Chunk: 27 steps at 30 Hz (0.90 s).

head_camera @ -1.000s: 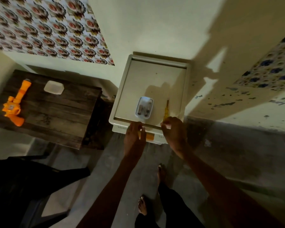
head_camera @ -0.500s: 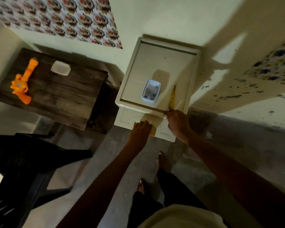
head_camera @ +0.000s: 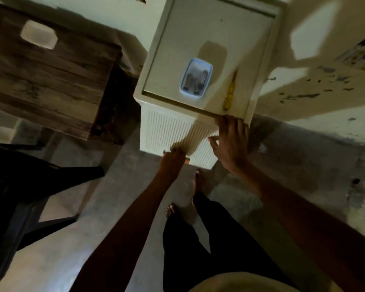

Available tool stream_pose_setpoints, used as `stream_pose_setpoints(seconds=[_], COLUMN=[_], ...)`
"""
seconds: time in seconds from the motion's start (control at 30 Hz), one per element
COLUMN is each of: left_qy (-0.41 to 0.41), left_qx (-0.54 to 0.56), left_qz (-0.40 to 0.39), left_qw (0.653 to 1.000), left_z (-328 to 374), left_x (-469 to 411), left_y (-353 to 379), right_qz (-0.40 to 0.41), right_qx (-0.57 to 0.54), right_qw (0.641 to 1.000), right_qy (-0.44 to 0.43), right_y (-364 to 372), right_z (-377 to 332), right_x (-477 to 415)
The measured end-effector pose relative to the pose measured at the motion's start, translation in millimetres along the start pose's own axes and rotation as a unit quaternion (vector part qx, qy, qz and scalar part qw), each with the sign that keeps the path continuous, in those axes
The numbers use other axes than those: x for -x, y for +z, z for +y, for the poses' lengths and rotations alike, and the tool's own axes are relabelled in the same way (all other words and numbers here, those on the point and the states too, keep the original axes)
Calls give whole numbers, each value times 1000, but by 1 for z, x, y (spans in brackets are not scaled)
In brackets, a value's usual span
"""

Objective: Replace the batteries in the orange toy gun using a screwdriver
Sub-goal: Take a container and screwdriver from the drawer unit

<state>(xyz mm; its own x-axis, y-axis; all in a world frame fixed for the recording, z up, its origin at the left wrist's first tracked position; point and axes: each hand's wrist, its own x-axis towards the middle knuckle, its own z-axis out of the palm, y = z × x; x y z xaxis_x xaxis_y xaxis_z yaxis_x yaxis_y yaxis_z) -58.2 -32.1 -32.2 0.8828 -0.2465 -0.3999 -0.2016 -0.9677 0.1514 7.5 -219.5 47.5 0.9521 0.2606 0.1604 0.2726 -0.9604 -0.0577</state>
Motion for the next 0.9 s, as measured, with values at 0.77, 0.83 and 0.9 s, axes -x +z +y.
stream_pose_setpoints(seconds=[0.77,0.83,0.9], left_qy=[-20,-31,-28], left_qx=[-172,-182,-192], left_qz=[24,11,8], left_qw=[985,983,981], left_z=[-44,-42,-42], left_x=[-69,-65,-64], left_y=[19,19,21], right_qz=[204,232,242], right_qx=[195,194,195], right_qw=[959,952,949], right_qy=[-30,-45,-52], right_y=[36,37,40], right_z=[-3,0,1], right_x=[-15,-15,-14])
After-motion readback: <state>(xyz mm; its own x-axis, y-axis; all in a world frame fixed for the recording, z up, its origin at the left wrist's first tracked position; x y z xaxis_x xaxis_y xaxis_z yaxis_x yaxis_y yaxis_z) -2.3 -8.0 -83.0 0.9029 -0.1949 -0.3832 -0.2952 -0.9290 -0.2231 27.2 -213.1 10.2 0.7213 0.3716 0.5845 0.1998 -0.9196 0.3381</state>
